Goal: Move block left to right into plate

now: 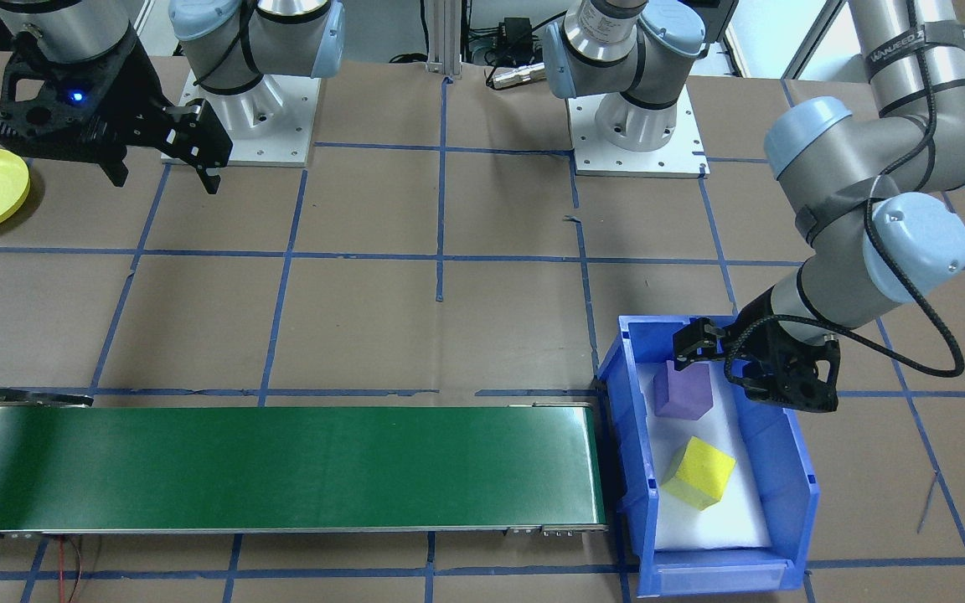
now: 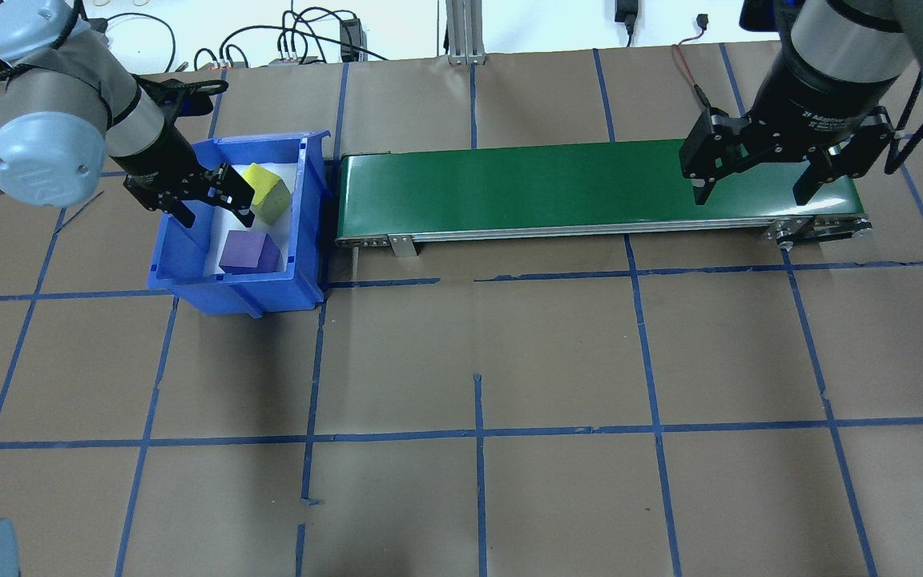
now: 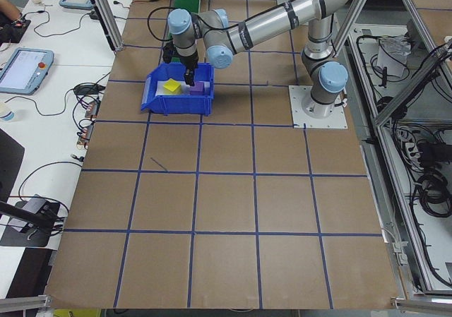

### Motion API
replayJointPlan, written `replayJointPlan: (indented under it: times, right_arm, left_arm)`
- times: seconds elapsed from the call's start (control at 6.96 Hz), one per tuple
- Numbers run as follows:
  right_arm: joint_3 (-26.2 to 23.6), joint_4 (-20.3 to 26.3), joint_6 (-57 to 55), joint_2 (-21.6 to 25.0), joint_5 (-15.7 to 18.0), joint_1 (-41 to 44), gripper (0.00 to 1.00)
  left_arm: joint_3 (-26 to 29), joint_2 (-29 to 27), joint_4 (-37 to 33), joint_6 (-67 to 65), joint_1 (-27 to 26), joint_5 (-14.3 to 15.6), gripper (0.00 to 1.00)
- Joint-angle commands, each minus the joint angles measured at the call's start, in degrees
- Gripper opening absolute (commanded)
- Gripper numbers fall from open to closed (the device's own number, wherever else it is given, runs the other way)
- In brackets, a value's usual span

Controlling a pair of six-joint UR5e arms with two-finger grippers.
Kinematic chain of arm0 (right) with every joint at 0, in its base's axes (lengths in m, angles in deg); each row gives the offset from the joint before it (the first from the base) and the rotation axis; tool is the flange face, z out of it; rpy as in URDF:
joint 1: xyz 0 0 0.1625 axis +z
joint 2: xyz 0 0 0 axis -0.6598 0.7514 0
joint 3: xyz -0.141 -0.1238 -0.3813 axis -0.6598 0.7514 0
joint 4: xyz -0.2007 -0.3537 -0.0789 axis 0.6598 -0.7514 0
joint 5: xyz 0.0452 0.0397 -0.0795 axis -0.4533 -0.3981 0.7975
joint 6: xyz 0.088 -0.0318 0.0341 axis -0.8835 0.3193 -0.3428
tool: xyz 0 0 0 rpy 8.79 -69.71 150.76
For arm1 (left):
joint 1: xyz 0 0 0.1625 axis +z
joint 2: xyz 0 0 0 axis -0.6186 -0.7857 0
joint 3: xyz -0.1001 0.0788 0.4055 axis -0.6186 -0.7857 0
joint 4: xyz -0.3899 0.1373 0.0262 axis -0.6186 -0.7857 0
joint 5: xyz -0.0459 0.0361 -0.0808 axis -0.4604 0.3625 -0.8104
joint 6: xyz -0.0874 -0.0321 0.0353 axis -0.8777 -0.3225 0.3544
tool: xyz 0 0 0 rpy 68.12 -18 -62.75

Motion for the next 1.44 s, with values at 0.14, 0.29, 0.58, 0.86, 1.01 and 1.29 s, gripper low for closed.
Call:
replayJointPlan:
  times: [0.14, 0.29, 0.58, 0.86, 1.01, 1.29]
  right_arm:
    - [-0.35, 0.00, 0.00, 0.00, 0.09, 0.00, 1.00]
    - [-1.05, -0.09, 0.00, 0.00, 0.09, 0.00, 1.00]
    - [-1.06, -0.09, 0.00, 0.00, 0.09, 0.00, 1.00]
    - [-1.06, -0.09, 0.00, 0.00, 0.09, 0.00, 1.00]
    - [-1.06, -0.09, 0.00, 0.00, 0.09, 0.00, 1.00]
    - [-1.06, -0.09, 0.00, 0.00, 0.09, 0.00, 1.00]
  left_arm:
    - [-8.46, -1.51, 9.51, -0.43, -0.05, 0.31, 0.99]
    - [-8.83, -2.74, 10.49, -0.52, -0.05, 0.31, 0.99]
    - [-9.62, -3.37, 11.11, -1.30, -0.05, 0.22, 0.69]
    - [-7.88, -0.93, 12.86, -1.49, -0.14, 0.31, 0.33]
    - [-4.39, 1.79, 11.65, -1.66, -0.40, 0.92, 0.33]
    - [2.90, 6.37, 2.09, -7.16, -4.94, 1.71, 0.33]
